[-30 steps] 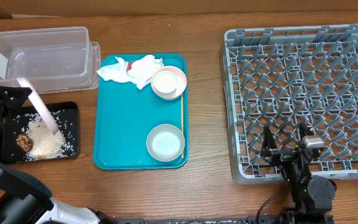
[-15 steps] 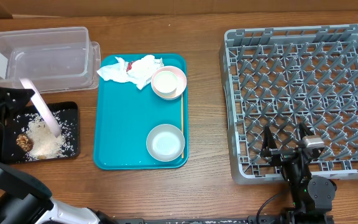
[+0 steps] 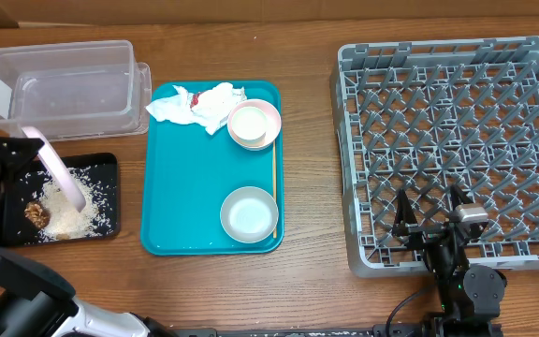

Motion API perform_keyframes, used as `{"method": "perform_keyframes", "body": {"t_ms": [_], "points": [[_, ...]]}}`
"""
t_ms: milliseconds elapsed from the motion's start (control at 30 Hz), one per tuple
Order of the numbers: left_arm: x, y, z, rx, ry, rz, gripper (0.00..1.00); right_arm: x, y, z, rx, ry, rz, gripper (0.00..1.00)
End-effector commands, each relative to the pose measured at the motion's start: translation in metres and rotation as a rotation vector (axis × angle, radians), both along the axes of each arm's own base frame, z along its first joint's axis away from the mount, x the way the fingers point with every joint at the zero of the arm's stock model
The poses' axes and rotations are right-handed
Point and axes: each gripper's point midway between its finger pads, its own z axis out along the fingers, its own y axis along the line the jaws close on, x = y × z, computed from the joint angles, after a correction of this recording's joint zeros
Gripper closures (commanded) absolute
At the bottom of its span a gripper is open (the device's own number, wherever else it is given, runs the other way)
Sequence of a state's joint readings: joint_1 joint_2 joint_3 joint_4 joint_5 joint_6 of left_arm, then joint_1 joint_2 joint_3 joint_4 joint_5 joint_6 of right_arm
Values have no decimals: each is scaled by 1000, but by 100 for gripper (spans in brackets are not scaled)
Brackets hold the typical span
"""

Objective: Sort waste into correct bins and load items into the dishwasher
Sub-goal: 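Lift the plate over the black tray and tilt to dump rice, then return the white plate to the teal tray and release it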

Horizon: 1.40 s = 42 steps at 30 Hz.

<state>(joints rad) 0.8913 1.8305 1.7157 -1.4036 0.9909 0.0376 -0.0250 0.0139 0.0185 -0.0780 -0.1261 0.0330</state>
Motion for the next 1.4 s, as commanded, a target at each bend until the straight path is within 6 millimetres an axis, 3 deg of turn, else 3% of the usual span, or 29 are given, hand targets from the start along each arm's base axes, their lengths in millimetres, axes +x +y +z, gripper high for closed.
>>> {"method": "perform_keyframes", "body": {"t_ms": [0,67,167,233,333,433,633,800,1133,1367], "points": [[2,17,-7,97,13,12,96,0,-1,-1,-4,-7,-4,0],[-9,24,-22,27,203,144,96,0,-1,-1,-4,-7,-4,0],[-5,15,-12,55,95,47,96,0,-1,-1,-4,-7,-4,0],[-8,6,-10,-23,124,63,96,0,-1,-1,-4,-7,-4,0],[-4,-8,7,-82,22,12,96,0,-1,-1,-4,-7,-4,0],[-9,-27,16,-128,14,-37,96,0,-1,-1,-4,-7,-4,0],[-5,-56,20,-20,-23,-170,96,0,-1,-1,-4,-7,-4,0],[-2,-98,29,4,-18,-286,96,0,-1,-1,-4,-7,-4,0],[-2,-203,1,154,175,-604,96,0,-1,-1,-4,-7,-4,0],[6,-228,-40,583,404,-591,96,0,-1,-1,-4,-7,-4,0]]}}
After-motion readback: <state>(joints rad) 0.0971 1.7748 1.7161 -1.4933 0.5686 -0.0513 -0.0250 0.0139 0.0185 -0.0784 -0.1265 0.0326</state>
